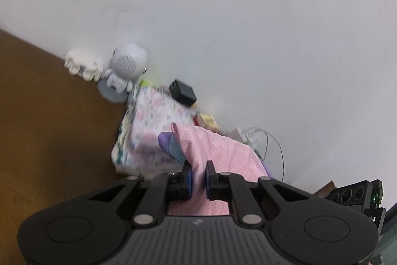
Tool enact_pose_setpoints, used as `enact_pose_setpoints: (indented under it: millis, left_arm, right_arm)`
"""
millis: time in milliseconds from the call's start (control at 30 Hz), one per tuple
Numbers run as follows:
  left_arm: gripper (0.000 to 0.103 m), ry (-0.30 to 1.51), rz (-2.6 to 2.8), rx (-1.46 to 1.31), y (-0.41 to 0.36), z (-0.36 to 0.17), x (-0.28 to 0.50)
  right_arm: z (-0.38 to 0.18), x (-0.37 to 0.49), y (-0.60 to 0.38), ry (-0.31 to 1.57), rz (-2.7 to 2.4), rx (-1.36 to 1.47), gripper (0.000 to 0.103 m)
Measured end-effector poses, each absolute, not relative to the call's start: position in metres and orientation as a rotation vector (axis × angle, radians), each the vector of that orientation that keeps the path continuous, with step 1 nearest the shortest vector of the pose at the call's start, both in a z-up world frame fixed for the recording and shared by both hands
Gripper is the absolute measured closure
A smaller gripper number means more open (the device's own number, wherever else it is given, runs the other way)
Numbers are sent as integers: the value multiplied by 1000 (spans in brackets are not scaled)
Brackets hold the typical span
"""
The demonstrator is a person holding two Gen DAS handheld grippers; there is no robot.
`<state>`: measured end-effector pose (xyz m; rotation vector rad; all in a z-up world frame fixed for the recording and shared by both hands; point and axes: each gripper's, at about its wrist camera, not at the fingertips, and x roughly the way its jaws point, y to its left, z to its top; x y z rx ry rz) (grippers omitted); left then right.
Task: Fold clothes
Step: 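Lift the pink bundle with both grippers and carry it to the floral clothes stack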
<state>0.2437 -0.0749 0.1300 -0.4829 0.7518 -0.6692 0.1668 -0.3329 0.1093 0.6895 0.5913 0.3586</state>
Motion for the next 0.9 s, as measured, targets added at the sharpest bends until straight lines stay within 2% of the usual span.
enact_pose_setpoints:
  millis: [300, 900]
  left_arm:
    - [95, 752, -647, -500, -94, 128, 301]
    - [94, 875, -603, -588, -122, 62, 374]
  right_arm:
    - [106, 227, -358, 595, 355, 720, 87]
    - [44, 296, -382, 680, 323, 771, 87]
